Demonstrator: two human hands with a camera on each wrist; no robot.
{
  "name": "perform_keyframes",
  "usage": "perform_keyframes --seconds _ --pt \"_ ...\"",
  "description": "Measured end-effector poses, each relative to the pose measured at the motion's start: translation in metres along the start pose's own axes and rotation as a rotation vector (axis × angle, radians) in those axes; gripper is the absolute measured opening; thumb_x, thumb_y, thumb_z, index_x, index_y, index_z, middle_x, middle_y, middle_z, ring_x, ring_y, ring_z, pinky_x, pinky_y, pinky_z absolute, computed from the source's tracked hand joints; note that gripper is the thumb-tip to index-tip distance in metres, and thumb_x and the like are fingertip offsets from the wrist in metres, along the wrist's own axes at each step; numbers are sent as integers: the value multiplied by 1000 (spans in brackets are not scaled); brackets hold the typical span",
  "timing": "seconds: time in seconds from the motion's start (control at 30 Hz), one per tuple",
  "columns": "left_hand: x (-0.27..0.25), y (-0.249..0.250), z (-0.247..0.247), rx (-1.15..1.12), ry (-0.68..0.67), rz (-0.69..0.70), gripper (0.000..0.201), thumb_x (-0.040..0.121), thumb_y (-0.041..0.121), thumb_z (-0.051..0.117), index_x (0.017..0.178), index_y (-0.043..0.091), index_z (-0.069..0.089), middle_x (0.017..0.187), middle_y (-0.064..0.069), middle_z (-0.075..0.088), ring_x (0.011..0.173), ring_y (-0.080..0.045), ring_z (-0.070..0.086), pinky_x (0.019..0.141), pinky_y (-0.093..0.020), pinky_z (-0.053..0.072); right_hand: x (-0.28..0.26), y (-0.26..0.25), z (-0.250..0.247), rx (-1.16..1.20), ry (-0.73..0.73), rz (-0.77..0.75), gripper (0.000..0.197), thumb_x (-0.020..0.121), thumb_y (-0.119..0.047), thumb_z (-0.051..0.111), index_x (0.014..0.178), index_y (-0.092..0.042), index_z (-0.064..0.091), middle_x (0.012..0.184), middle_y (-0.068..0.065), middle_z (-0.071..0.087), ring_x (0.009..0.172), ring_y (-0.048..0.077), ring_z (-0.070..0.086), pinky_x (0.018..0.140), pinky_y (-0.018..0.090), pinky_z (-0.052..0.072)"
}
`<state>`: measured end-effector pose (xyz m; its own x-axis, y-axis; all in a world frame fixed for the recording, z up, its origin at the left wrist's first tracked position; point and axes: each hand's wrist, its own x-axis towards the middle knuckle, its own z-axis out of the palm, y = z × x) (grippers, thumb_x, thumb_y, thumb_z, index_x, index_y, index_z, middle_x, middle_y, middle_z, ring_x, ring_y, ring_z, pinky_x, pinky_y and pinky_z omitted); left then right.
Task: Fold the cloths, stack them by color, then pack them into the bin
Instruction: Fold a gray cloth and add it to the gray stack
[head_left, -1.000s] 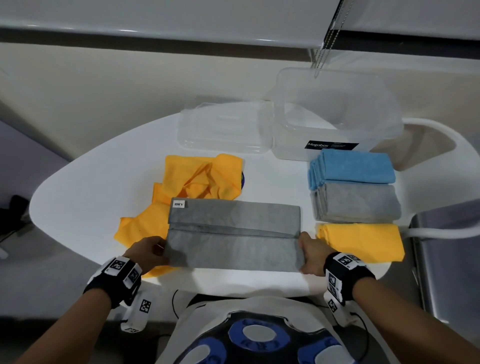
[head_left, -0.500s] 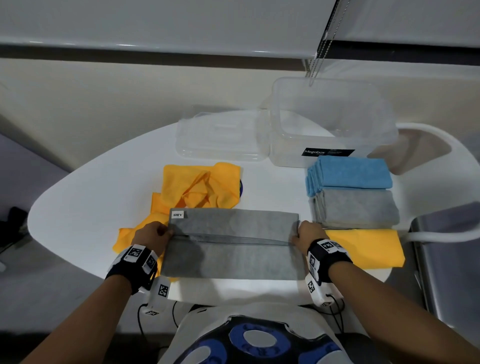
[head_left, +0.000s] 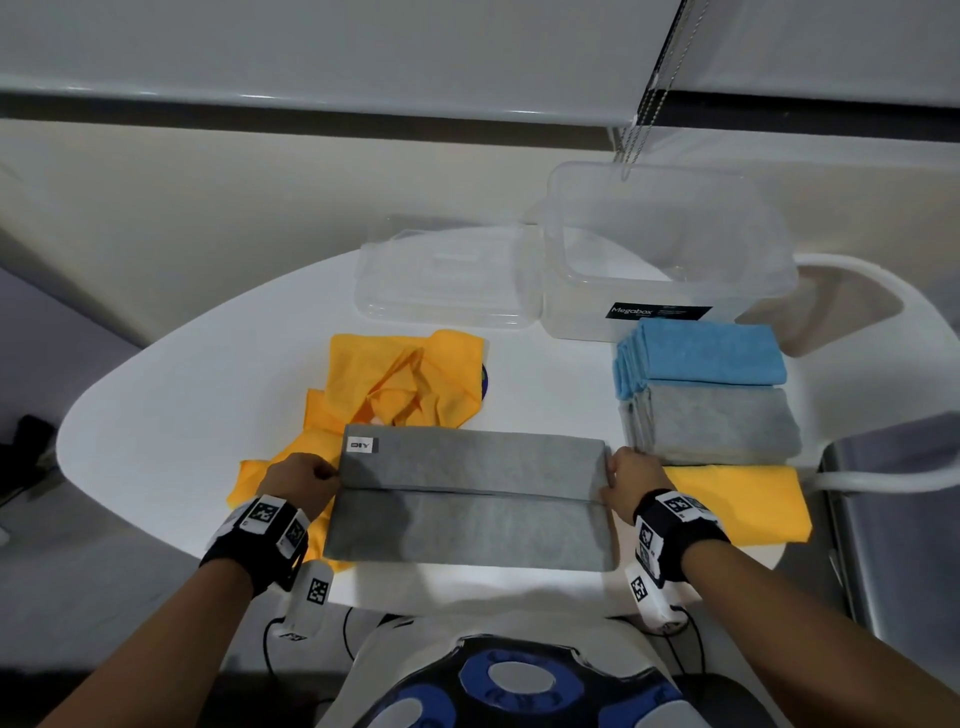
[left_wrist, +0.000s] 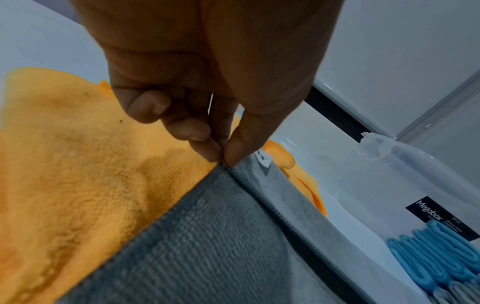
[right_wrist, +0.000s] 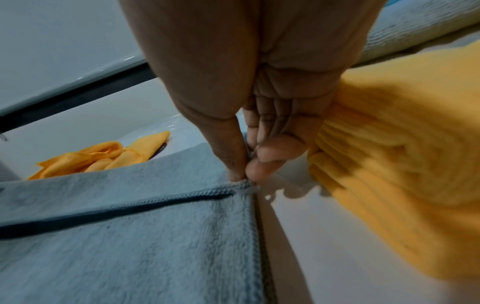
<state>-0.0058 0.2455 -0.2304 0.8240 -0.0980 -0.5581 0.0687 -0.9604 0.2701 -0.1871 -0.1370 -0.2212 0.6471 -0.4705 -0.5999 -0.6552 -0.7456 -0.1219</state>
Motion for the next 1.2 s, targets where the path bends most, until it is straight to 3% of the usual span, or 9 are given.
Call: perform_keyframes --seconds 0.13,0.27,0.4,0.5,0.57,0.7,0.83,1.1,1.2 --pt "-3 4 -1 11 -44 -26 17 84 30 65 96 19 68 101 -9 69 87 -27 60 75 -32 50 1 -2 6 4 -23 -13 27 85 -15 61 108 -7 48 112 15 62 105 32 59 76 30 44" --pt "-10 8 -4 -74 100 -2 44 81 33 67 118 15 53 120 -14 52 103 -33 56 84 -41 49 -3 -8 5 56 25 -22 41 84 -20 59 117 -6 40 118 18 53 102 34 59 74 31 46" --pt "-24 35 4 78 342 311 54 83 30 62 133 17 47 141 -13 38 122 -39 43 94 -51 42 -13 -23 10 -74 145 -315 64 83 -35 55 138 -13 31 135 11 32 120 31 42 94 40 46" --pt "-33 60 35 292 181 553 63 89 37 42 148 20 28 158 -8 19 143 -30 23 109 -51 27 -12 -41 27 -181 81 -641 77 90 -45 48 153 -15 13 160 8 7 146 29 15 118 42 21" --pt "-35 68 61 464 46 634 70 88 46 18 153 22 9 162 -4 1 149 -25 2 116 -47 9 -7 -53 42 -297 4 -727 81 94 -50 43 156 -20 0 163 2 -14 149 21 -9 118 42 1" --pt "-23 55 90 547 10 579 75 87 59 1 153 23 -5 160 -3 -13 143 -24 -20 113 -46 -12 1 -64 66 -436 -104 -667 89 92 -62 37 152 -26 -19 155 -3 -35 144 24 -29 118 54 -8" --pt "-15 28 85 522 49 470 80 88 70 19 154 26 7 162 -2 2 148 -28 2 114 -50 2 7 -53 68 -417 -131 -506 106 79 -83 32 147 -28 -29 152 -5 -41 141 27 -35 116 58 -10" --pt "-5 8 70 463 45 346 102 72 90 17 149 33 -20 154 6 -33 145 -23 -23 115 -54 -7 12 -24 58 -283 -197 -345 138 44 -103 24 133 -23 -45 146 2 -50 139 29 -38 118 48 -13" --pt "-8 12 66 358 62 318 94 79 83 24 151 34 -11 158 4 -24 147 -24 -16 115 -53 2 11 -26 57 -271 -204 -332 140 51 -100 36 133 -22 -45 146 4 -49 139 29 -39 118 48 -13"
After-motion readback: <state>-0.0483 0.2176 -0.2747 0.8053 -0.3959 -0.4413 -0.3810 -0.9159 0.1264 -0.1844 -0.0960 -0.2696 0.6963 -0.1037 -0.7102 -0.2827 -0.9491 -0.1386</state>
